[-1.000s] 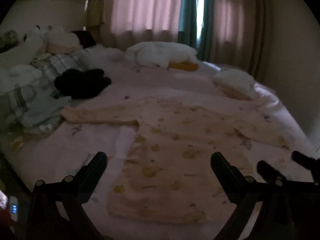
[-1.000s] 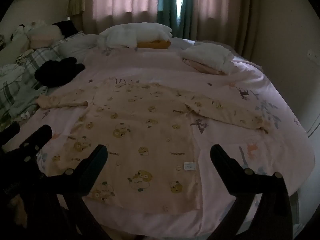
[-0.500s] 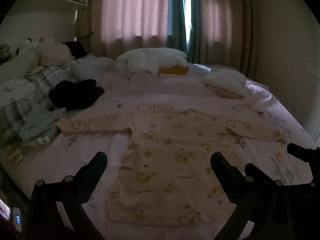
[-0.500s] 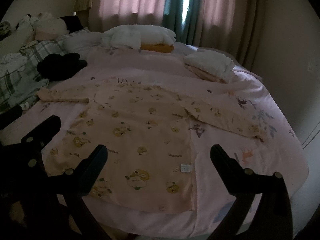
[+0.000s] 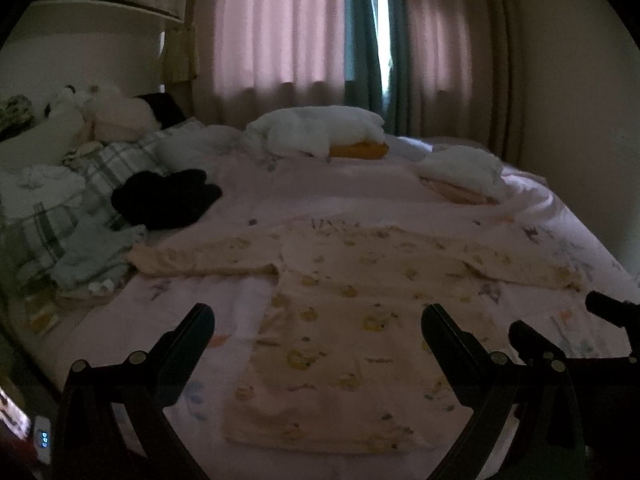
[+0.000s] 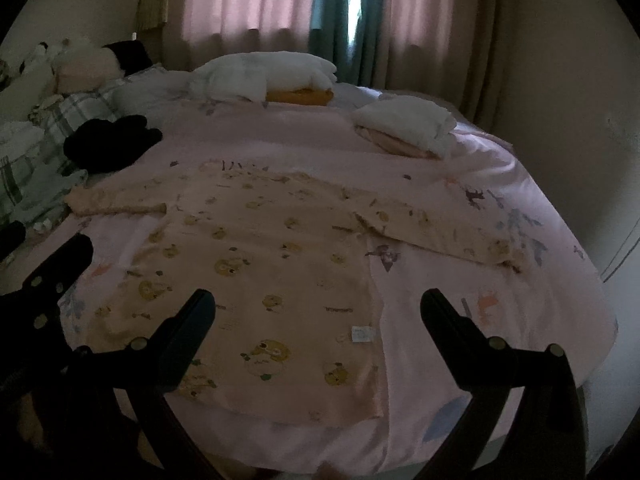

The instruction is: Fold small clothes

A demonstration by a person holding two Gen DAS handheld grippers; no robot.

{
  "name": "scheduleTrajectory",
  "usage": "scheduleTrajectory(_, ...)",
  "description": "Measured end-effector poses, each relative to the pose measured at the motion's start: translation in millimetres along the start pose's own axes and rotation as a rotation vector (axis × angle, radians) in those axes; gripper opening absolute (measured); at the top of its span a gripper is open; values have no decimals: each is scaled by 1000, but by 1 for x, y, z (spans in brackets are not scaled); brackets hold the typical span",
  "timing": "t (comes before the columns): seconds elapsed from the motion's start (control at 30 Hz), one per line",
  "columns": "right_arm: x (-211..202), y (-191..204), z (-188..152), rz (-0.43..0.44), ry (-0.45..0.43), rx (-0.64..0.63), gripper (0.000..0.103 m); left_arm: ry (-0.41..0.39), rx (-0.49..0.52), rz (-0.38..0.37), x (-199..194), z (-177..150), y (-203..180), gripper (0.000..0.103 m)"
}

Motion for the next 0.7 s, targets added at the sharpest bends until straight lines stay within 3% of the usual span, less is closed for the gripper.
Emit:
scheduleTrajectory(0.33, -2, -4, 2, 1, -32, 52, 103, -3, -3, 16, -1, 0, 0, 103)
scheduleTrajectory(0.7, -1, -8, 0, -7, -8, 70, 103, -19, 3, 42, -9, 3, -1, 103)
Point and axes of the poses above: each gripper's, at about its wrist camera, not at the fingertips, and x roughly the way its jaws point, y to its left, z to its top, the point moved 8 cm from there along x, roughly the way its jaws point, and after that the axes turned 2 degrees about -z, right-handed, at the moved point
